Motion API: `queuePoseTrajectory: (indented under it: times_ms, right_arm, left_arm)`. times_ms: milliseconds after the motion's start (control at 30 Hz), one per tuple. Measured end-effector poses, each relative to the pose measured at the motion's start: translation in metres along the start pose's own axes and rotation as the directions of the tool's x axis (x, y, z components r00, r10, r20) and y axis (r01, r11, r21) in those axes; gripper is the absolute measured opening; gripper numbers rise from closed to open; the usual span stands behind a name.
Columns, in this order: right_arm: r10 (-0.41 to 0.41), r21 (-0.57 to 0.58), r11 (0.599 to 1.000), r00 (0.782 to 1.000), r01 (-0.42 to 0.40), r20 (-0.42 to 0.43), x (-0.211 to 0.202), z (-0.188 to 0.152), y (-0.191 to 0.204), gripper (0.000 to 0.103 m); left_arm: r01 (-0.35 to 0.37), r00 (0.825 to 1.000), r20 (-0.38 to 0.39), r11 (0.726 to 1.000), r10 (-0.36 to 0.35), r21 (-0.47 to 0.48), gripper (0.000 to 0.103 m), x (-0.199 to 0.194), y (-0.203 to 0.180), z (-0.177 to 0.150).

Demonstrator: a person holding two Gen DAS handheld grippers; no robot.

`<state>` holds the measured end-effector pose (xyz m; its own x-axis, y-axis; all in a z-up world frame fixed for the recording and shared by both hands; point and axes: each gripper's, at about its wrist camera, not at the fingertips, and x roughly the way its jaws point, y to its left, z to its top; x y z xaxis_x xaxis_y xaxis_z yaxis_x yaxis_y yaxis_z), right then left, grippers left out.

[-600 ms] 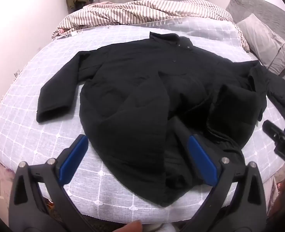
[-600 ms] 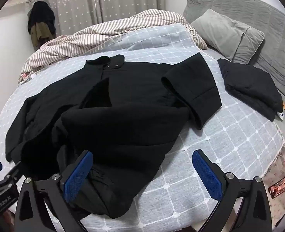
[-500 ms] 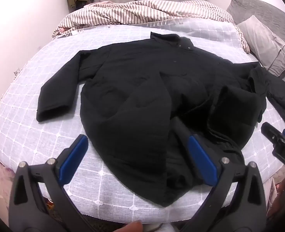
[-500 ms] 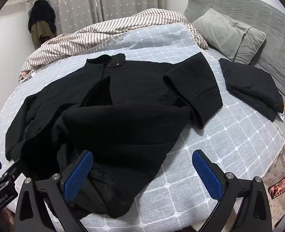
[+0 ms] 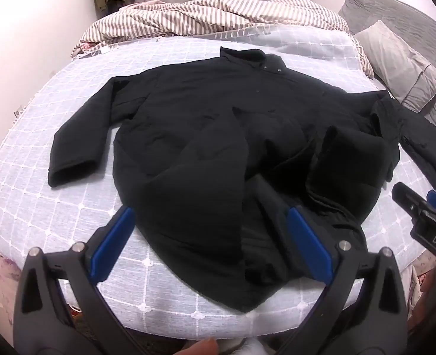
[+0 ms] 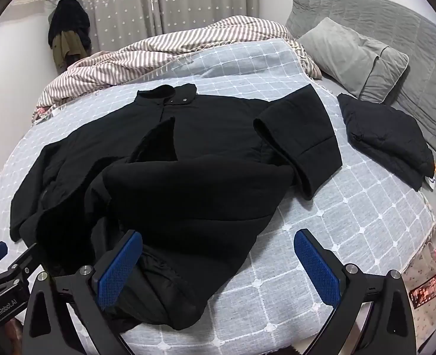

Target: Fold large clothes

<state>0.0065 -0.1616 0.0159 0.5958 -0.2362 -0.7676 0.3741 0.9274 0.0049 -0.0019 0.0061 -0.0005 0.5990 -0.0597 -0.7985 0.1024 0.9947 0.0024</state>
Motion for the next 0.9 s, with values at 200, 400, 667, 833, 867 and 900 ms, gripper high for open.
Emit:
queuePoseTrajectory:
  times_ms: [200, 400, 667, 833, 867, 900]
  right_arm:
    - [-0.006, -0.001, 1.0, 1.0, 0.006, 0.0, 0.0001, -0.0008, 0.0005, 0.103]
    - [-0.012, -0.003, 1.0, 1.0, 0.012, 0.0, -0.0021, 0.0003, 0.0013, 0.103]
    - [-0.016, -0.005, 1.0, 1.0, 0.016, -0.004, -0.002, 0.0006, 0.0016, 0.103]
    - [-0.018, -0.006, 1.0, 1.0, 0.018, -0.006, -0.001, 0.0, 0.0016, 0.103]
    - [-0.018, -0.006, 1.0, 1.0, 0.018, -0.006, -0.0009, -0.0001, 0.0017, 0.103]
    - [-0.018, -0.007, 1.0, 1.0, 0.018, -0.006, -0.0007, -0.0002, 0.0018, 0.103]
  left_arm:
    - [0.005, 1.0, -0.004, 1.0, -0.005, 0.002, 0.102, -0.0003, -0.002, 0.0004]
    - [0.018, 1.0, -0.01, 1.0, -0.018, 0.007, 0.102, -0.0006, -0.0031, 0.0006]
    - [0.021, 1.0, -0.007, 1.0, -0.021, 0.008, 0.102, -0.0023, -0.0048, -0.0002]
    - [0.022, 1.0, -0.007, 1.0, -0.022, 0.0, 0.102, -0.0033, -0.0029, 0.0005]
    - [0.024, 1.0, -0.007, 1.0, -0.024, -0.001, 0.102, -0.0037, -0.0024, 0.0007]
    - [0.025, 1.0, -0.007, 1.0, -0.025, -0.001, 0.102, -0.0038, -0.0024, 0.0007]
